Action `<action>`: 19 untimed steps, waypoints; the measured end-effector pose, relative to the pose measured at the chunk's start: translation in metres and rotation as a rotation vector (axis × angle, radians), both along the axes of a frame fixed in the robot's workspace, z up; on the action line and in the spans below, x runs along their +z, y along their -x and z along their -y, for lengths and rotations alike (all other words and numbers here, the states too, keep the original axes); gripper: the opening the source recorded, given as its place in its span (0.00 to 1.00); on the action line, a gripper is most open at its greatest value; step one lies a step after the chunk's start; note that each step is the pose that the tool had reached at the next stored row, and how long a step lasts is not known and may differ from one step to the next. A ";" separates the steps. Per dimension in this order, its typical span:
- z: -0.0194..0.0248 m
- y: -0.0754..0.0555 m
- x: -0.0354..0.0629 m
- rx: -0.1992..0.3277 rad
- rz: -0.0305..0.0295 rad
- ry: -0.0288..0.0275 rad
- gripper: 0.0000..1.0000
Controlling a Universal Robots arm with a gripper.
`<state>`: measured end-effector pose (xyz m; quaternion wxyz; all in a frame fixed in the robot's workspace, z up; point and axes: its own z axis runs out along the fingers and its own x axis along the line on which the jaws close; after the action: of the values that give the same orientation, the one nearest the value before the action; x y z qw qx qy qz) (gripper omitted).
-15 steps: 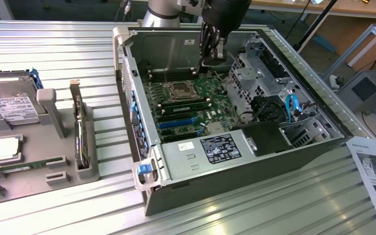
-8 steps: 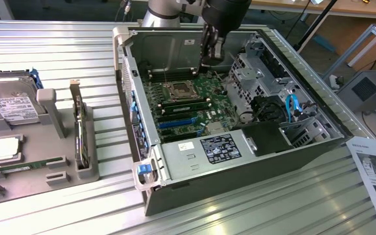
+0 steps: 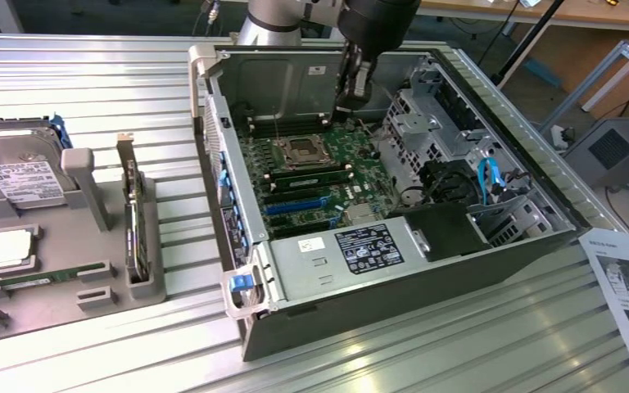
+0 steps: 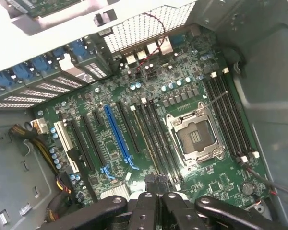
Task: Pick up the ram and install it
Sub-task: 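Press down the ram until it locks into place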
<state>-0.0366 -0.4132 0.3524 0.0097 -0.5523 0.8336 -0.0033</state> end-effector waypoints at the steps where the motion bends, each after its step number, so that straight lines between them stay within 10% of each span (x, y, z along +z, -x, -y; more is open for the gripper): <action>1: 0.0000 0.000 0.0000 -0.010 0.0000 0.0000 0.11; 19: 0.0000 0.000 0.0000 -0.231 0.0000 0.0001 0.11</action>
<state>-0.0366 -0.4132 0.3524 0.0092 -0.4528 0.8916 -0.0044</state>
